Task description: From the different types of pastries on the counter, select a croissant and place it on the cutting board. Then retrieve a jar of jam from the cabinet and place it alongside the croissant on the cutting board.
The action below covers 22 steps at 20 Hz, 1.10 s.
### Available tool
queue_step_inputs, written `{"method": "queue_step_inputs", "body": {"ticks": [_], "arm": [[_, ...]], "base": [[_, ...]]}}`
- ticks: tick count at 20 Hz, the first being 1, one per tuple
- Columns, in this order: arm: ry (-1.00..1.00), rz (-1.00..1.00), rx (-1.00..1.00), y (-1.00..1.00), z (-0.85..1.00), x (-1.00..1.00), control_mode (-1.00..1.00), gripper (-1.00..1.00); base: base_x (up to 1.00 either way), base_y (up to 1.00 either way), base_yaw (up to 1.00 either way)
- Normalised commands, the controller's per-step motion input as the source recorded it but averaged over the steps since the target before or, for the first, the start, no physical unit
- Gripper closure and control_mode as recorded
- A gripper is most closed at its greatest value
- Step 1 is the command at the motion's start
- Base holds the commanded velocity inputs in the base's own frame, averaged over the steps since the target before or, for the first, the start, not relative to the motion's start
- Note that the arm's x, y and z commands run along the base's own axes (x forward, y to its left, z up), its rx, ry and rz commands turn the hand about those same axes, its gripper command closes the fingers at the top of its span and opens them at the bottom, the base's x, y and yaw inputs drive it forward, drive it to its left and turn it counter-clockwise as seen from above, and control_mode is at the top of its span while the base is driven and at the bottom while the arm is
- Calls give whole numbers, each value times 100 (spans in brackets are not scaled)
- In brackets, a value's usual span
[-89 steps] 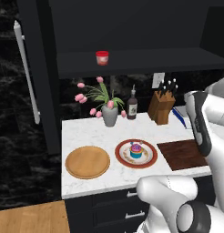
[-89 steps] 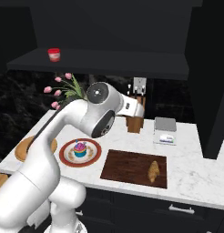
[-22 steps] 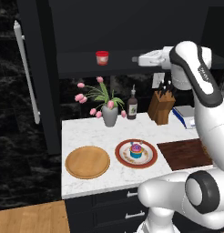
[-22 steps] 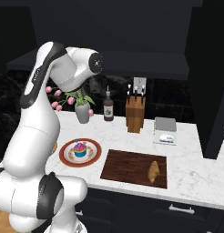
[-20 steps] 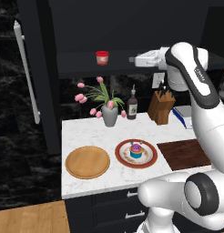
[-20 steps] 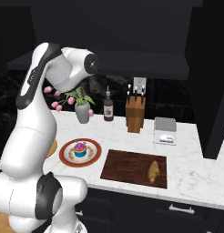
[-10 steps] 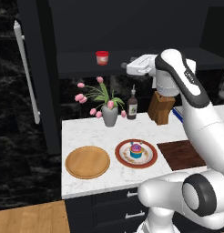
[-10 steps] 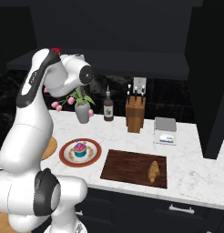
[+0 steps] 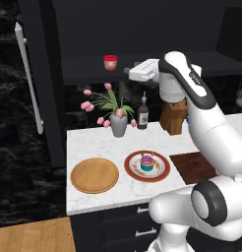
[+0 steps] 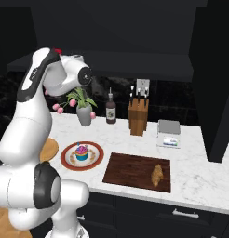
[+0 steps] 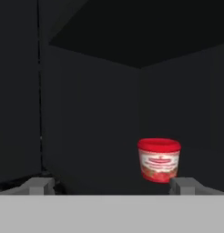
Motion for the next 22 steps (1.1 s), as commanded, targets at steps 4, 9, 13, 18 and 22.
{"method": "queue_step_inputs", "body": {"ticks": [4, 9, 13, 18, 22], "arm": [[0, 0, 0, 6, 0, 27, -100, -100], [-1, 0, 0, 0, -8, 33, -100, -100], [-2, 1, 0, 0, -11, 30, -100, -100], [-1, 1, 0, 0, -9, 35, -100, -100], [0, 1, 0, 1, -6, 40, -100, -100]], "base": [[0, 0, 0], [0, 0, 0], [0, 0, 0], [0, 0, 0], [0, 0, 0]]}}
